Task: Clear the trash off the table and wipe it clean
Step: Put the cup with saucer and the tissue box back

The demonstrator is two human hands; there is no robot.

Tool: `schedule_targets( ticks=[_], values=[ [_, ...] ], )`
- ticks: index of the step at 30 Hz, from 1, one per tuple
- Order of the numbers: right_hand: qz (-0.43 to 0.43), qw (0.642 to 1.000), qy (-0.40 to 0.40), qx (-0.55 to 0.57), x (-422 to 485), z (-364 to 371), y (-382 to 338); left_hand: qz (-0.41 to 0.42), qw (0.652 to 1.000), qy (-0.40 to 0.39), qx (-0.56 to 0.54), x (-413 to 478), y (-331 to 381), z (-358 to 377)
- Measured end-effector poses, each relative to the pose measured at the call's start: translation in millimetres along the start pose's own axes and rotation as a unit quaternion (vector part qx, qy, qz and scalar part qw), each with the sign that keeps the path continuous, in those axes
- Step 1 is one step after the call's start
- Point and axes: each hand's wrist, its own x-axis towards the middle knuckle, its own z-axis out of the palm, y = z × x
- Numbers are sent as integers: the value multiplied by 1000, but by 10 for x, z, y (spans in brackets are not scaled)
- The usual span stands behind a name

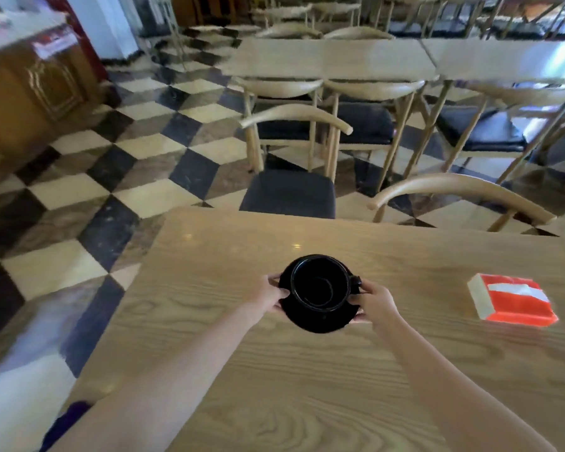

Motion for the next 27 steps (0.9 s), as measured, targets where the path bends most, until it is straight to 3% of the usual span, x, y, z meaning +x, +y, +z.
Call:
schedule_targets(
  ticks=[7,14,19,27],
  values=[
    [16,999,-31,27,325,1384,-276,-52,992,91,-72,289,11,-1278],
    [14,999,-39,22,741,2398,-654,-31,990,135,-35,736,220,-2283],
    [35,999,-39,5,1048,2827,-798,4,984,172,34,1035,275,-2711],
    [65,997,14,-35,1380,3114,-803,16,982,160,95,1372,260,-2956]
  ],
)
